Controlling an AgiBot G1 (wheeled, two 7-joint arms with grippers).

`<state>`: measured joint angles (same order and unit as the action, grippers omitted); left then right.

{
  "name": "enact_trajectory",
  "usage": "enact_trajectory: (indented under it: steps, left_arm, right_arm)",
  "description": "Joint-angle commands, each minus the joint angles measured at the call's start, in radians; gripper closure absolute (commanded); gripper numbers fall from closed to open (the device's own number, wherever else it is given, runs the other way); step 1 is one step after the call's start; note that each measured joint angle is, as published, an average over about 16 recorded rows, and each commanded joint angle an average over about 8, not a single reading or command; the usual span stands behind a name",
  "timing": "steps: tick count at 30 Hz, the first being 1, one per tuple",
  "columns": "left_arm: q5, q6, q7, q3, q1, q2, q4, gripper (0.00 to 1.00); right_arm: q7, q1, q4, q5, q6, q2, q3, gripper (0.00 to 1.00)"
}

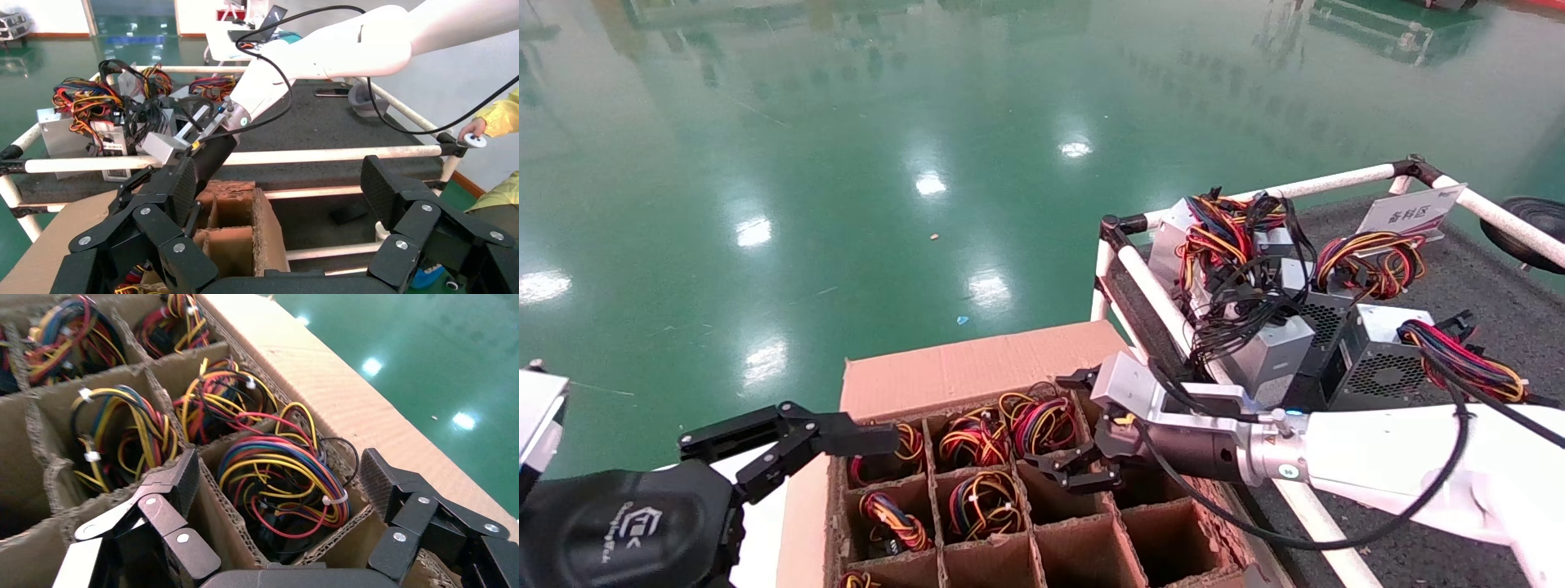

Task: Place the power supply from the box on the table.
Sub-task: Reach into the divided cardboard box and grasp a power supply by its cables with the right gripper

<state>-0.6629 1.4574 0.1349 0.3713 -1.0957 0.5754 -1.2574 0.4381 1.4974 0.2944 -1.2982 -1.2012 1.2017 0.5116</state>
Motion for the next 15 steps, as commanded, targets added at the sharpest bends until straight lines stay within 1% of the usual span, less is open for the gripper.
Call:
enact_trajectory:
  steps: [1, 8, 15]
  left_arm:
    - [0.000, 0.000, 0.000, 0.000, 0.000, 0.000, 0.000, 0.00]
    - [0.000, 0.000, 0.000, 0.000, 0.000, 0.000, 0.000, 0.00]
    - [0.000, 0.000, 0.000, 0.000, 0.000, 0.000, 0.000, 0.00]
  right_arm:
    - [0.020, 0.008, -0.025, -0.004, 0.009, 0.011, 0.002, 1.00]
    - [0.031, 0.042, -0.108, -0.003, 0.011, 0.043, 0.001, 1.00]
    - [0.047, 0.058, -0.166, -0.008, -0.002, 0.052, 0.005, 1.00]
